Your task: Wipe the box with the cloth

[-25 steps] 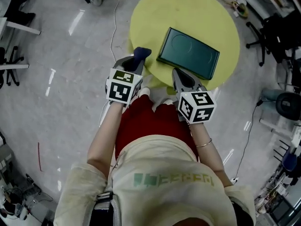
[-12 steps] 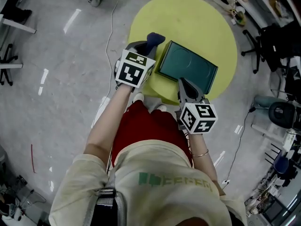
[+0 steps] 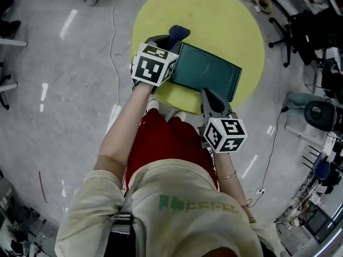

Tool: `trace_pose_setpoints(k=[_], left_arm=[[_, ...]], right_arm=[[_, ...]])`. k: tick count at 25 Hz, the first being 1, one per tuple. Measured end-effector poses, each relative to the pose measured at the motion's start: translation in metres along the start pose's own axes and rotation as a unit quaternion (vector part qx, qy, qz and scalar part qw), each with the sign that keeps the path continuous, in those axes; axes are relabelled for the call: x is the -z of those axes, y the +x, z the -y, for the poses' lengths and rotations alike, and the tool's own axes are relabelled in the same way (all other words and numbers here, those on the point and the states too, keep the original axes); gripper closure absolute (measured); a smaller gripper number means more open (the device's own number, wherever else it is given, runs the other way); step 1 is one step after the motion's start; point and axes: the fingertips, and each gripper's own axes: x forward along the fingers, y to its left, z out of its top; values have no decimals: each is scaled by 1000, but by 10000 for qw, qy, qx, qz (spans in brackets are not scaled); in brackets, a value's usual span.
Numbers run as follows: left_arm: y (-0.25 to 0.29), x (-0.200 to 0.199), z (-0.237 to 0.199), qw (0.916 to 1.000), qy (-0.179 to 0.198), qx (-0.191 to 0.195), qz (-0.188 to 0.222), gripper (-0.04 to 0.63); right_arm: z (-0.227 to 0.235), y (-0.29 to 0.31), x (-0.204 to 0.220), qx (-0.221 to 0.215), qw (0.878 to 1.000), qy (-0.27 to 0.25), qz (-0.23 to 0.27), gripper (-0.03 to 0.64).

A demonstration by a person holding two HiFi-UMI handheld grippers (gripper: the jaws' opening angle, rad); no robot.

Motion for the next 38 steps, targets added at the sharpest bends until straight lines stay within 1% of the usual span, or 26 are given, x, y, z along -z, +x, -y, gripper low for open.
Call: trace_pose_setpoints(k=[3,9,15,19,27,35,38], left_arm=[[-5,4,14,10000,-9,79,-22,534],[-11,18,37,9999,-113,102,-66,534],[-27,35,51,9996,-215,170,-90,534],[-41,45,61,9994,-290,149,-96,534],[-64,73,85,9990,-441,0,-113,533],[-87,95,109,9982,-454,-361,-179,534],[-100,105,123,9976,-495,-408,-248,534]], right_arm=[[-1,-8,4,-26,10000,13,-5,578],[5,-22,18,-165,9999,-16,-38,578],[-1,-31,30,-290,9995,-82,-47,578],[-5,-41,36,-365,9992,-133,-54,578],[-3,-64,58,-522,9984,-190,-88,578],[6,-84,72,-676,9975,-202,-60,578],[7,-93,76,-723,9972,-184,-12,578]])
